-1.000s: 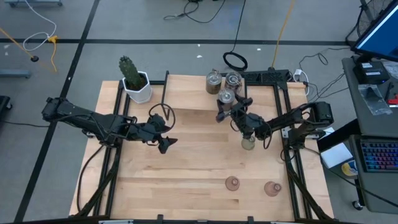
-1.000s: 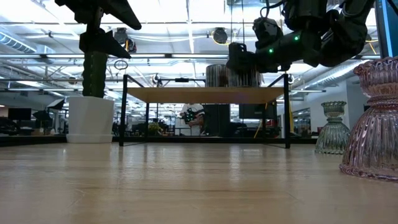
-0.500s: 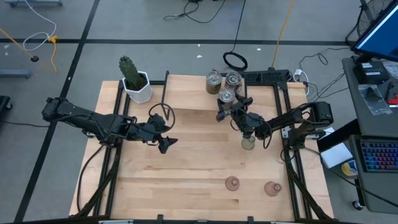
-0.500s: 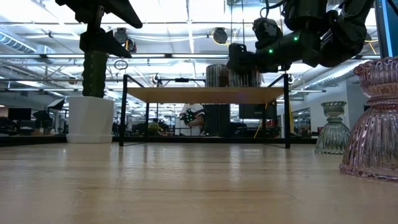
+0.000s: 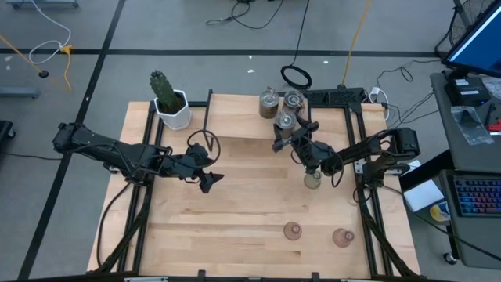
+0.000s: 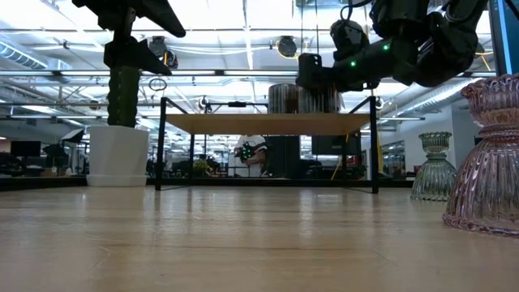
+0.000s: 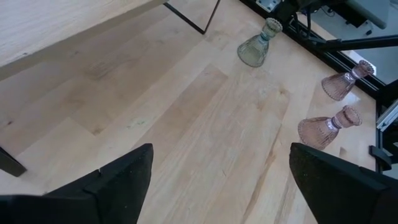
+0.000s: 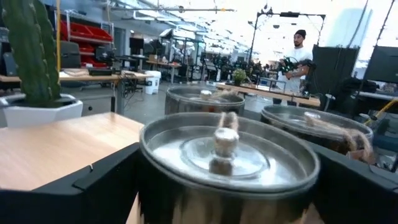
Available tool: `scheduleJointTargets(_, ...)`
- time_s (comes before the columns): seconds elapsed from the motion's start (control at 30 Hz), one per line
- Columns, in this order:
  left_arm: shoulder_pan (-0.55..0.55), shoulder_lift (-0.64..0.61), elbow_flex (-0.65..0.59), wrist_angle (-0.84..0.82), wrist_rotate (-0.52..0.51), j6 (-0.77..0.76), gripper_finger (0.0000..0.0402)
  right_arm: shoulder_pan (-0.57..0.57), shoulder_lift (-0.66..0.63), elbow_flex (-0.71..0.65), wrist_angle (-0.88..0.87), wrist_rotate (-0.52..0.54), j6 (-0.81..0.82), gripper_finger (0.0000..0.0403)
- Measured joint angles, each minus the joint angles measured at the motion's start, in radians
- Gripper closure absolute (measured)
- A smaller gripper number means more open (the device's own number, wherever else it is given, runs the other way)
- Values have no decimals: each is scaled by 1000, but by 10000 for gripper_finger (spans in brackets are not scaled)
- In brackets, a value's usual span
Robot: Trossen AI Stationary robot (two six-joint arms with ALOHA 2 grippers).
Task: Pick & Place candle stick holders
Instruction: Put the silver scented candle on the shelf
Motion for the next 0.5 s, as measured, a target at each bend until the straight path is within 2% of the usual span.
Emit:
scheduleJointTargets(0.2, 0, 0, 0, 0, 0, -4, 24, -5, -2, 1, 0, -34, -3, 6)
scheduleJointTargets(0.5, 0, 0, 0, 0, 0, -6, 36, -29, -2, 1, 1, -79, -11, 3)
